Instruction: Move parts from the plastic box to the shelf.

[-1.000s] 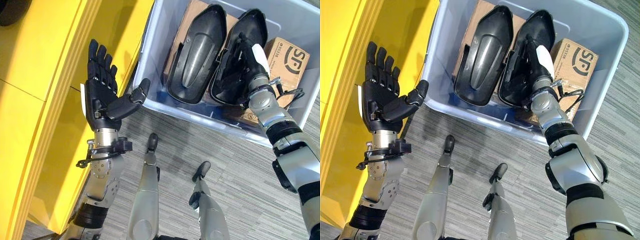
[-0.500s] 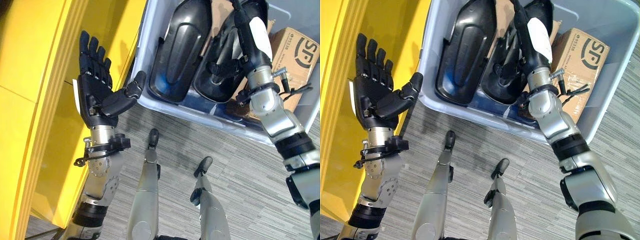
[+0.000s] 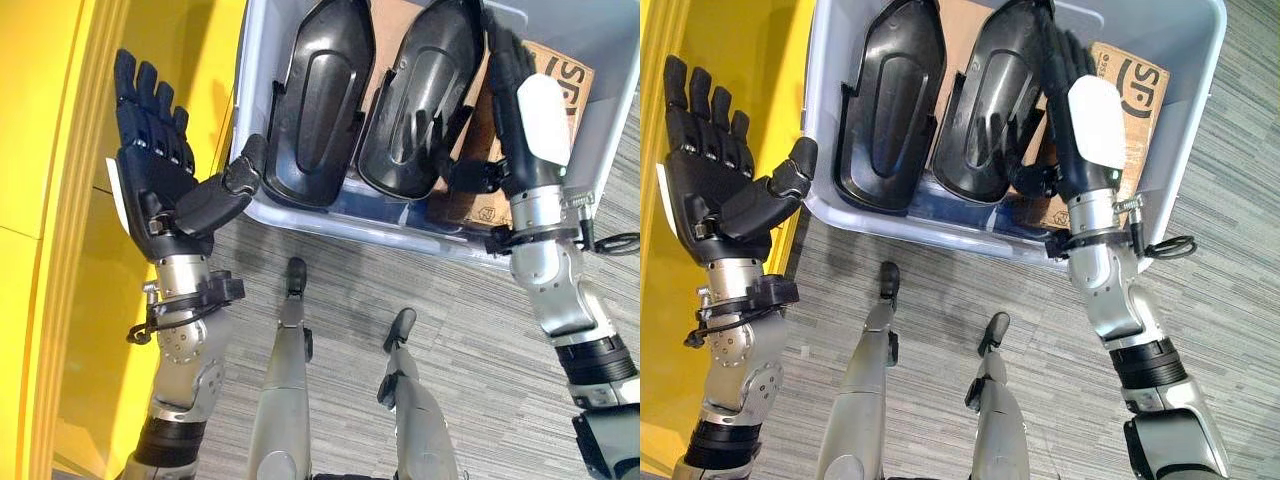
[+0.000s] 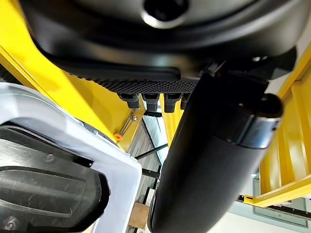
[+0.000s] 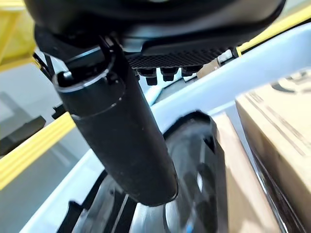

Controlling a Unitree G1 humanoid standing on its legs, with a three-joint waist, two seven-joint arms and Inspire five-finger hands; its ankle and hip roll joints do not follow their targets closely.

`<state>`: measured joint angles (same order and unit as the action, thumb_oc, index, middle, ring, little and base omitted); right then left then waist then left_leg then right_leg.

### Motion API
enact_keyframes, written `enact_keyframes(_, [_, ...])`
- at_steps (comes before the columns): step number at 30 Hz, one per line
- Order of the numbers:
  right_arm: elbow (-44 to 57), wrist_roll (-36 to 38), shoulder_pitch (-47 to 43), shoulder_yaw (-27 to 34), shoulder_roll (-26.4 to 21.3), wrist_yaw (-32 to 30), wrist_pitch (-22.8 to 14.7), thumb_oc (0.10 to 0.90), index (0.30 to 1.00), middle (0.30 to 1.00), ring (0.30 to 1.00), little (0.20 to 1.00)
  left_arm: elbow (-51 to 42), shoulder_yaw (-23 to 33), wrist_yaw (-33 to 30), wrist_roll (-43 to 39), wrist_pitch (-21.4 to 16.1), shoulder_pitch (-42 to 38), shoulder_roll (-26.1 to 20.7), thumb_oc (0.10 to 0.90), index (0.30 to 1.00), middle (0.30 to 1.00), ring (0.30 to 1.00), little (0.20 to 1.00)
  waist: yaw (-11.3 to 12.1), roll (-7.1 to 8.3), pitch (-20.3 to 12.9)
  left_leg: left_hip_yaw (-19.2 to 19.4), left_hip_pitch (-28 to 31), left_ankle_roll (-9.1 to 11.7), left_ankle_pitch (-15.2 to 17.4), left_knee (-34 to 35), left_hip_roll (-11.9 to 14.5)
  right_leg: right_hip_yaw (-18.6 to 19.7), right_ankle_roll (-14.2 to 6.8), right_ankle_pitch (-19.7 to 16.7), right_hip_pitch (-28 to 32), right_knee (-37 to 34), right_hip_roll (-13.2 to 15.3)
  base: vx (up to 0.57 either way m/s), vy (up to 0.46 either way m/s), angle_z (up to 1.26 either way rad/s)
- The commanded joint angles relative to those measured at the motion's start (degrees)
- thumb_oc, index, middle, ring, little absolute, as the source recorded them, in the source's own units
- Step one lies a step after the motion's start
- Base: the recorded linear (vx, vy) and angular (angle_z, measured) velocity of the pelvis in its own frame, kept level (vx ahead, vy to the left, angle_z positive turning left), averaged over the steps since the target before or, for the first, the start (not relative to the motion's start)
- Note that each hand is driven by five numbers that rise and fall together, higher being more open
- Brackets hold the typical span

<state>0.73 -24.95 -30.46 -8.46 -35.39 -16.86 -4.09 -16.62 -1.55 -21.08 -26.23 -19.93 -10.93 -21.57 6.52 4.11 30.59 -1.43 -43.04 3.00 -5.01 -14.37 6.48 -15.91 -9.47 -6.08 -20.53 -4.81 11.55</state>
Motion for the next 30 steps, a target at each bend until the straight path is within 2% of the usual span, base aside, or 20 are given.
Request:
enact_keyframes(1, [9.76,-3.83,-2.48,4.16,-0.25,-2.07,-4.04,0.900,1.000,1.000,1.000,1.000,-9.76,4.16,-0.74,4.26,-4.91,-0.12,-1.81,0.900,1.000,1.000,1.000,1.000,-0.89,1.96,-1.80,0.48,-0.81,1.89,2.78,-2.33,1.45,-0.34,-0.40,7.24,11.96,2.00,-0.20,0.00,0.000,0.00])
enact_keyframes(6, [13.49,-5.90,-0.39,3.72,1.80,-1.53,-4.73,0.900,1.000,1.000,1.000,1.000,-10.38,4.37,-1.36,5.34,-4.85,0.38,-1.77,0.900,1.000,1.000,1.000,1.000,-1.34,2.21,-1.85,0.78,-0.88,1.87,2.63,-2.09,1.50,-0.12,-0.46,7.09,11.72,1.94,-0.28,-0.01,0.003,-0.02])
enact_keyframes(11, [15.14,-7.06,-1.06,0.76,4.20,-1.00,-5.05,0.900,1.000,1.000,1.000,1.000,-10.75,4.33,-2.46,6.61,-4.74,0.68,-1.75,0.900,1.000,1.000,1.000,1.000,-1.34,2.43,-1.88,1.04,-0.71,1.72,2.51,-1.72,1.60,0.09,-0.44,6.85,11.60,1.89,-0.39,-0.01,0.007,-0.05])
enact_keyframes(30, [9.55,-10.93,-8.49,-9.56,10.86,-1.88,-2.87,0.900,1.000,1.000,1.000,1.000,-10.78,2.89,-5.95,8.96,-4.75,-0.94,-1.65,0.900,1.000,1.000,1.000,1.000,-0.10,2.63,-1.83,1.19,-0.52,1.50,2.49,-1.34,0.93,-0.61,-0.82,6.28,12.31,1.51,-0.41,0.00,0.000,0.00])
